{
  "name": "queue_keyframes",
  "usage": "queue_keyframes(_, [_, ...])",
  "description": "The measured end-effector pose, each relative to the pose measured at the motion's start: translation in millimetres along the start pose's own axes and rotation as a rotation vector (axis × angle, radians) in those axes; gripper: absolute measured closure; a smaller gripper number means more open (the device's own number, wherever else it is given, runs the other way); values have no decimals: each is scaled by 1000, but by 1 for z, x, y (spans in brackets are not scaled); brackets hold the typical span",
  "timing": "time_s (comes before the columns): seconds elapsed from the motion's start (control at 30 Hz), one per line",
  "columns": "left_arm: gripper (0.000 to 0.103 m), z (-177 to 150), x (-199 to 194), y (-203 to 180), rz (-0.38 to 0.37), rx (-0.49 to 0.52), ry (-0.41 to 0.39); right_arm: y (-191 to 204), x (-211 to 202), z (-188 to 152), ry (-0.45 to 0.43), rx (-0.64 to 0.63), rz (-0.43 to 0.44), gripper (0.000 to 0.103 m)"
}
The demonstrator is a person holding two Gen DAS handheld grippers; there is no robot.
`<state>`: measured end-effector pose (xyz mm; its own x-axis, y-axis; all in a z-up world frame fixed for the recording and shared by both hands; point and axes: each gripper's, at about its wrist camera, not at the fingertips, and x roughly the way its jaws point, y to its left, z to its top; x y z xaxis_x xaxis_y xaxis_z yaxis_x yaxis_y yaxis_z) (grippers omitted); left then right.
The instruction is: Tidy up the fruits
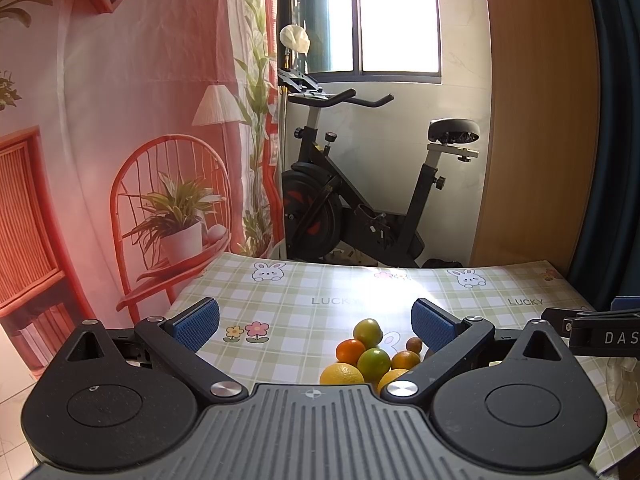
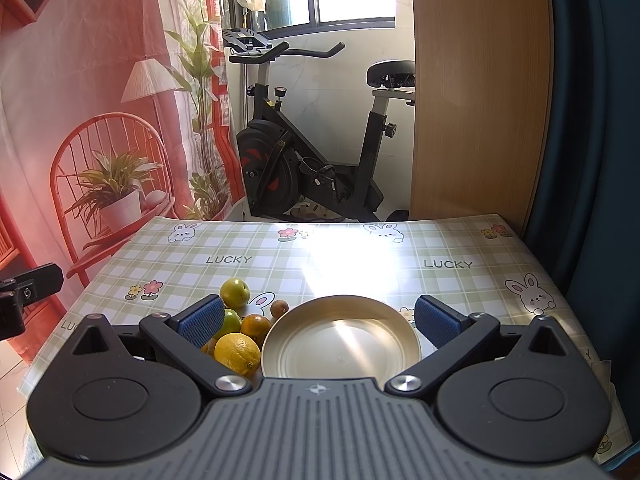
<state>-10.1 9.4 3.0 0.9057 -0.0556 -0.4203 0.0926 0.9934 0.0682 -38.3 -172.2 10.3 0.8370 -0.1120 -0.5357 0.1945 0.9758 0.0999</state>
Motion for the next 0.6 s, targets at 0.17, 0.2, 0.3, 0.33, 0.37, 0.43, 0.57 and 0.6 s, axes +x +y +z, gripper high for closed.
queue_keyframes(0.17, [0,0,0,0,0,-1,3,0,0,0,0,0,0,0])
queue_keyframes(0.2, [0,0,0,0,0,-2,3,0,0,0,0,0,0,0])
queue_keyframes(0.3, [0,-1,0,0,-2,-5,6,0,0,0,1,0,-1,0])
queue_keyframes(0.33, [0,-1,0,0,-3,-7,7,1,0,0,2,1,-1,0])
queue_keyframes(0.37, [0,-1,0,0,-4,-8,9,1,0,0,3,1,-1,0])
queue_keyframes(0.43, [0,-2,-1,1,-8,-11,9,1,2,-2,4,1,-1,0])
queue_keyframes(0.57, [0,-3,0,2,-3,-3,10,1,2,-3,4,0,-2,0])
queue_keyframes(0.6, [0,-3,1,2,2,2,9,1,2,-3,3,-2,-3,0])
